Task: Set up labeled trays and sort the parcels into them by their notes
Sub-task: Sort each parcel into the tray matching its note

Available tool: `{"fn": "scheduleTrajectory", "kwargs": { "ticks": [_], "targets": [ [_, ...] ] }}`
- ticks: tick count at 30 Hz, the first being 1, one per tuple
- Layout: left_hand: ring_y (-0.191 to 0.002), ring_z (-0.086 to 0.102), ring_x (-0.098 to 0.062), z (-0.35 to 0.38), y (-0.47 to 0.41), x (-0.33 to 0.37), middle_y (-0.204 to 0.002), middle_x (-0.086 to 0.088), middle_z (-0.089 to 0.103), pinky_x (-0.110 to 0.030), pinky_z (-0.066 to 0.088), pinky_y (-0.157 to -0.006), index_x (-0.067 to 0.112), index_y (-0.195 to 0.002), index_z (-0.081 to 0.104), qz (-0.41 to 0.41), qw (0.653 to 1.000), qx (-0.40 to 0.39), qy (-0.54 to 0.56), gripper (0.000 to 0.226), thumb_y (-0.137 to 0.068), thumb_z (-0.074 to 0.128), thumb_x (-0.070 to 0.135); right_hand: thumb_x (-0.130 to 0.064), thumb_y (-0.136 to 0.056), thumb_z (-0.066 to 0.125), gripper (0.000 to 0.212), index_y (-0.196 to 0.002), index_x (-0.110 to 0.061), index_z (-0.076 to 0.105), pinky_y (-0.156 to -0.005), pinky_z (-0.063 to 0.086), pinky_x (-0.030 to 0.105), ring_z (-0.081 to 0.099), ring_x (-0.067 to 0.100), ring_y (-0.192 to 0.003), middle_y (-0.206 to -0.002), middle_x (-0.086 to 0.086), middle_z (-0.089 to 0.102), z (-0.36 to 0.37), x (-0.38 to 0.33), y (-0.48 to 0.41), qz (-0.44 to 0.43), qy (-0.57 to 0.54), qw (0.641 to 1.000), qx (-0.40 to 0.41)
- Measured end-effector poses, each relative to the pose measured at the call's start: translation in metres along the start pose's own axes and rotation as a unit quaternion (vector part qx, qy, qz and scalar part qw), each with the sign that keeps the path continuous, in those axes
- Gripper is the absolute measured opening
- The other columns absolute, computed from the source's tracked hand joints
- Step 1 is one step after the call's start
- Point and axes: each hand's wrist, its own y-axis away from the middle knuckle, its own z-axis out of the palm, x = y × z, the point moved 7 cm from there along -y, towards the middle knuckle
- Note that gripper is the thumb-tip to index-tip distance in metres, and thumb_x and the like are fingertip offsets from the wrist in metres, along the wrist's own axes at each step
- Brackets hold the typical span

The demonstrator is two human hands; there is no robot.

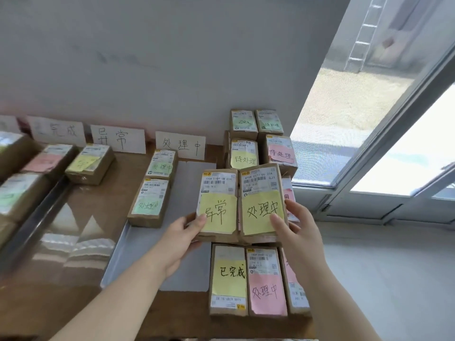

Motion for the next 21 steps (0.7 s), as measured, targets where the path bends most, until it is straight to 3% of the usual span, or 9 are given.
{"fn": "scheduleTrajectory", "kwargs": {
  "ticks": [2,4,9,17,19,21],
  "targets": [
    [-0.107,0.062,-0.017,0.000,0.012,-0.001,-0.112,0.000,0.070,-0.029,0.050,-0.089,0.019,-0.112,0.059,0.013,1.000,0.013,0.011,0.046,-0.073,0.062,0.042,-0.020,-0.091,0.062,0.038,-0.125,-0.028,0.048,-0.060,0.050,0.009,0.061,-0.015,-0.083,-0.106,-0.019,0.059,0.003,0.001,0.005,-0.003,-0.026,0.999,-0.025],
    [-0.107,0.062,-0.017,-0.004,0.023,-0.004,-0.112,0.000,0.070,-0.030,0.050,-0.090,0.020,-0.111,0.059,0.021,0.999,0.035,0.020,0.044,-0.073,0.062,0.042,-0.019,-0.092,0.060,0.034,-0.122,-0.029,0.049,-0.059,0.050,0.010,0.062,-0.012,-0.084,-0.107,-0.016,0.061,0.008,0.004,0.008,-0.002,-0.046,0.998,-0.044],
    [-0.102,0.065,-0.020,-0.028,0.043,-0.013,-0.100,0.002,0.075,-0.035,0.051,-0.091,0.019,-0.112,0.061,0.005,0.996,0.075,0.040,0.024,-0.092,0.056,0.031,-0.019,-0.093,0.058,0.034,-0.123,-0.034,0.049,-0.065,0.052,0.017,0.063,-0.008,-0.090,-0.107,-0.017,0.064,0.036,0.012,0.017,0.016,-0.078,0.994,-0.078],
    [-0.108,0.062,-0.025,-0.095,0.049,-0.003,-0.106,-0.001,0.073,-0.044,0.046,-0.102,0.018,-0.116,0.062,-0.007,0.996,0.073,0.046,0.023,-0.095,0.055,0.025,-0.018,-0.096,0.052,0.037,-0.126,-0.040,0.045,-0.072,0.053,0.019,0.064,0.002,-0.097,-0.110,-0.018,0.065,0.101,0.002,0.038,0.023,-0.052,0.993,-0.106],
    [-0.106,0.062,-0.024,-0.116,0.047,0.003,-0.103,0.001,0.074,-0.043,0.046,-0.102,0.019,-0.114,0.063,-0.007,0.997,0.061,0.036,0.020,-0.096,0.054,0.022,-0.018,-0.096,0.052,0.039,-0.130,-0.037,0.045,-0.083,0.053,0.024,0.062,0.003,-0.103,-0.115,-0.018,0.062,0.121,0.000,0.041,0.030,-0.052,0.993,-0.103],
    [-0.106,0.062,-0.024,-0.143,0.044,0.009,-0.102,0.001,0.074,-0.043,0.047,-0.101,0.018,-0.114,0.063,-0.010,0.998,0.052,0.018,0.020,-0.097,0.054,0.020,-0.019,-0.096,0.053,0.040,-0.133,-0.033,0.045,-0.081,0.051,0.020,0.059,0.001,-0.105,-0.116,-0.019,0.060,0.146,-0.001,0.047,0.041,-0.061,0.993,-0.097]
  ]
}}
